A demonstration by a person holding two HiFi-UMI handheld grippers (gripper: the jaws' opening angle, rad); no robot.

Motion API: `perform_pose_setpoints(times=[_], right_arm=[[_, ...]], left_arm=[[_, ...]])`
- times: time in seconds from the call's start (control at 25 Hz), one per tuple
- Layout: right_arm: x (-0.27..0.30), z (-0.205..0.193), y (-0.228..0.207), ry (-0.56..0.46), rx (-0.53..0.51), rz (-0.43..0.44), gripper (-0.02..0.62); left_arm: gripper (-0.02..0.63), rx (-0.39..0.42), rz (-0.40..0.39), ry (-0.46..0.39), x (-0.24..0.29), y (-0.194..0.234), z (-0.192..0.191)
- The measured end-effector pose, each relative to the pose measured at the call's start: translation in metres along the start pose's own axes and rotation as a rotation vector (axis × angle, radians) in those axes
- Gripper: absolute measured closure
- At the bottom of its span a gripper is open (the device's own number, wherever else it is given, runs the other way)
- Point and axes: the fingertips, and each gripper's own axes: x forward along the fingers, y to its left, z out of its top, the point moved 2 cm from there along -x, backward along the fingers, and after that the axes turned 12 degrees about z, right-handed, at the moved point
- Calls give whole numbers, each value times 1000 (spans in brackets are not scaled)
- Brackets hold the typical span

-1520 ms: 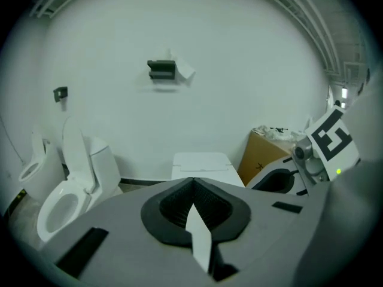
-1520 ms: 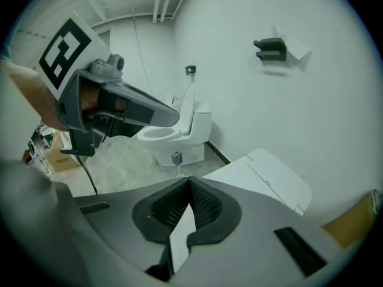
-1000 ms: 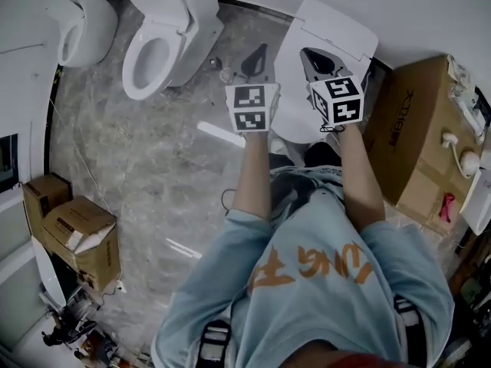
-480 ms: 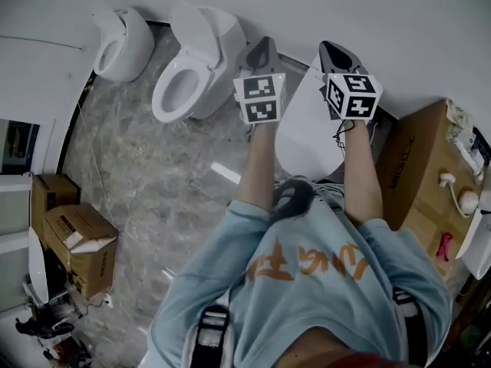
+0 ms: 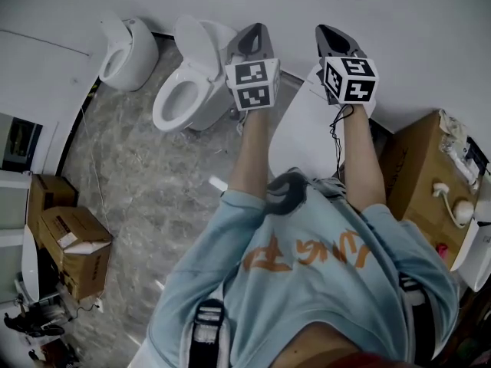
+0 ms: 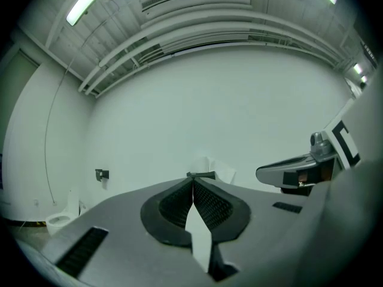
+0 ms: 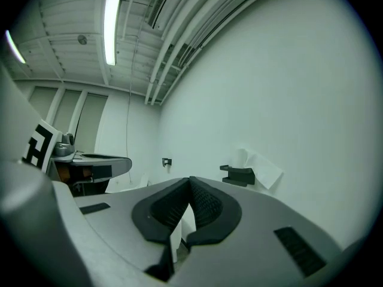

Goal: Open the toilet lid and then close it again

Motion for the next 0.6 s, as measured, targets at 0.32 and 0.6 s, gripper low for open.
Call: perform_pose_setpoints(times=[0.32,0.6], right_arm=[[-10,14,-4,-32,-13,6,583],[-14,14,-3,-28,-22,11,583]], left_arm=[[578,3,9,-26,-4,-7,10],[578,-7,21,-19,-7,-6,10]])
